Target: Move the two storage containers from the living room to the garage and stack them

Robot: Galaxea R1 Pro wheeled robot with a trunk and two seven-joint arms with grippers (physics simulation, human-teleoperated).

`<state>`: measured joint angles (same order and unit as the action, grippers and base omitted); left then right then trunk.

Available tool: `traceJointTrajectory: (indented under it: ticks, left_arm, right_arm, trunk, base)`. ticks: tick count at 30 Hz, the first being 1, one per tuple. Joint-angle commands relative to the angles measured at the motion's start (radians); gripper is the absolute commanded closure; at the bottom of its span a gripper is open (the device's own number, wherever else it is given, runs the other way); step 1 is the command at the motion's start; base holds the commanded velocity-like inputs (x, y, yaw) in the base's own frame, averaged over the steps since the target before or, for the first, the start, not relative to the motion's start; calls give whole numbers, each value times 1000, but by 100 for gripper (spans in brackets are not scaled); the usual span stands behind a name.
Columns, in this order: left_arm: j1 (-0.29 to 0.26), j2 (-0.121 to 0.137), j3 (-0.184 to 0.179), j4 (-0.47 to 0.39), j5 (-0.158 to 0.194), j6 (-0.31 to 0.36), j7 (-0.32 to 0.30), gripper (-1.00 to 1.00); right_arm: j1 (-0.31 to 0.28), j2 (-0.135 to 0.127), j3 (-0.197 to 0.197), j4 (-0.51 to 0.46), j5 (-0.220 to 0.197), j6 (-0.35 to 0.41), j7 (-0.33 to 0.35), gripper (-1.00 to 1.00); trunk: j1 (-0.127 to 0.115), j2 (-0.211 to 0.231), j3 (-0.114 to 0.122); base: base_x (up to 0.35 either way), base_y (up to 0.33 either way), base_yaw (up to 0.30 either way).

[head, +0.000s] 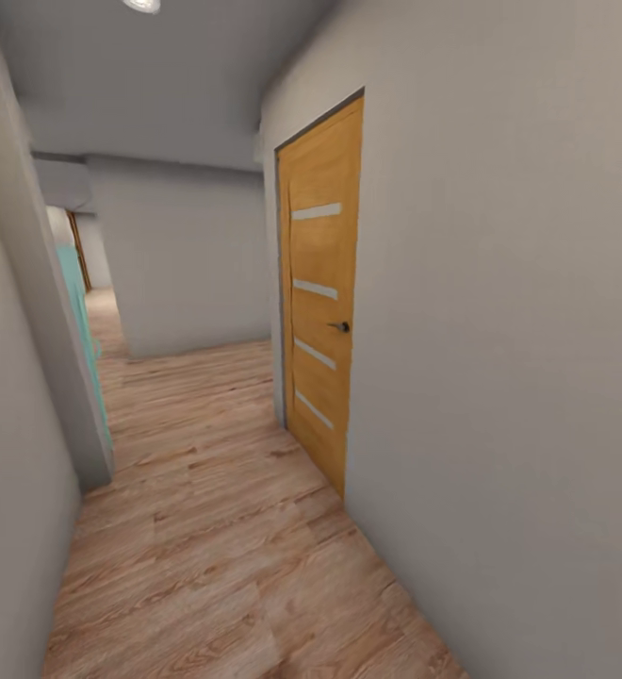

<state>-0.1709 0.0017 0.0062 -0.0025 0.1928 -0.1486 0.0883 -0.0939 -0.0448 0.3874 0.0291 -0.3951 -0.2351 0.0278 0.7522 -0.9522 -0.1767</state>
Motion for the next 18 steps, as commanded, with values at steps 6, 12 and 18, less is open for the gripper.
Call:
traceJointTrajectory:
  ticks: [6, 12, 18]
  left_arm:
    - [-1, 0, 0, 1, 5, -3, 1, -100]
    - [-1, 0, 0, 1, 5, -3, 1, -100]
    - [-1, 0, 0, 1, 5, -3, 1, -100]
  right_arm:
    - [-1, -1, 8, 3, -10, -6, 3, -100]
    - [-1, 0, 8, 3, -7, -6, 3, -100]
    - [-1, 0, 8, 3, -7, -6, 3, -100]
  trunk:
    - [1, -1, -1]
    - [1, -1, -1]
    - [1, -1, -1]
  base:
    - [321, 0, 277]
    - [321, 0, 277]
    - [321, 0, 277]
